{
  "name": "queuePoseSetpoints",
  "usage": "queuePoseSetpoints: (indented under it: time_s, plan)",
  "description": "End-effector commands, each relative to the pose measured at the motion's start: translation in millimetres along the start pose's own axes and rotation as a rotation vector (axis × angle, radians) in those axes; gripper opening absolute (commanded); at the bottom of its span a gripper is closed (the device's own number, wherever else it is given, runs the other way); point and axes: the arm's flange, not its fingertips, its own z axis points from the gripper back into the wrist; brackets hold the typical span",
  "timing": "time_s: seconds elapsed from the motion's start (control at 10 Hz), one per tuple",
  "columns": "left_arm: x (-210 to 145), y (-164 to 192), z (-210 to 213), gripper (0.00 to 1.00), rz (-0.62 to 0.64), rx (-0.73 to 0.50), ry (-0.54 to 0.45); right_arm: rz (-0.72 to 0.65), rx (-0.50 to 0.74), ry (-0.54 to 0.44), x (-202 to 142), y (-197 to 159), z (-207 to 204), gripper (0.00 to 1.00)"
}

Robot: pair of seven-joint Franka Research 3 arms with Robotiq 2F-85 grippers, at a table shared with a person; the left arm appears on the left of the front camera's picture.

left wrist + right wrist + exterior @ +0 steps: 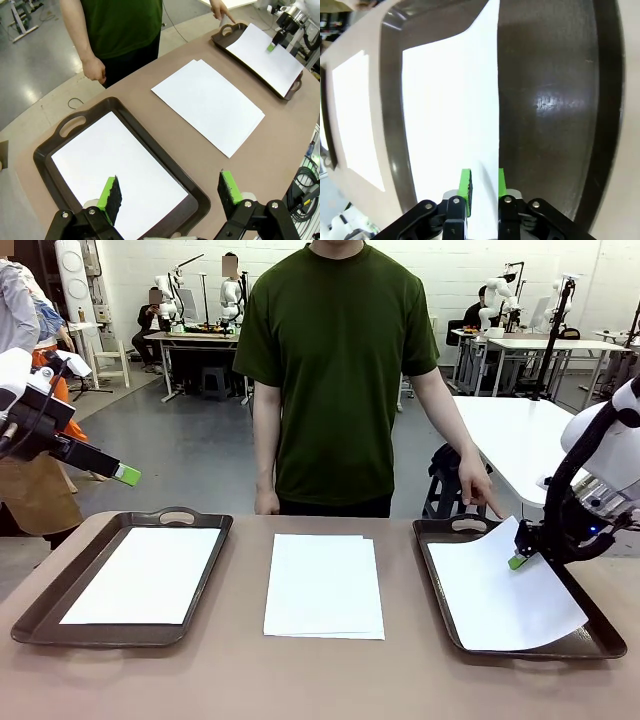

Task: Sort the A4 documents.
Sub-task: Place the A4 Paper in the designated Handle tray.

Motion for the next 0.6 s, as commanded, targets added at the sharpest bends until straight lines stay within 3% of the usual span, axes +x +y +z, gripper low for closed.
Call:
queuePoseSetpoints:
  time_s: [0.0, 0.2, 0.5]
  plan:
    - [-1.0, 1.1, -0.4, 1.00, 0.003, 0.000, 0.000, -0.030, -0.163, 0.014, -4.7, 8.4, 0.0, 0.45]
    - [-1.0, 1.1, -0.4, 1.00, 0.003, 0.000, 0.000, -0.053, -0.255, 0.013, -5.5, 7.6, 5.4, 0.64]
    - [-1.0, 1.1, -0.4, 1.00, 0.003, 0.000, 0.000, -0.080, -0.278, -0.012, -9.4, 6.6, 17.8, 0.94]
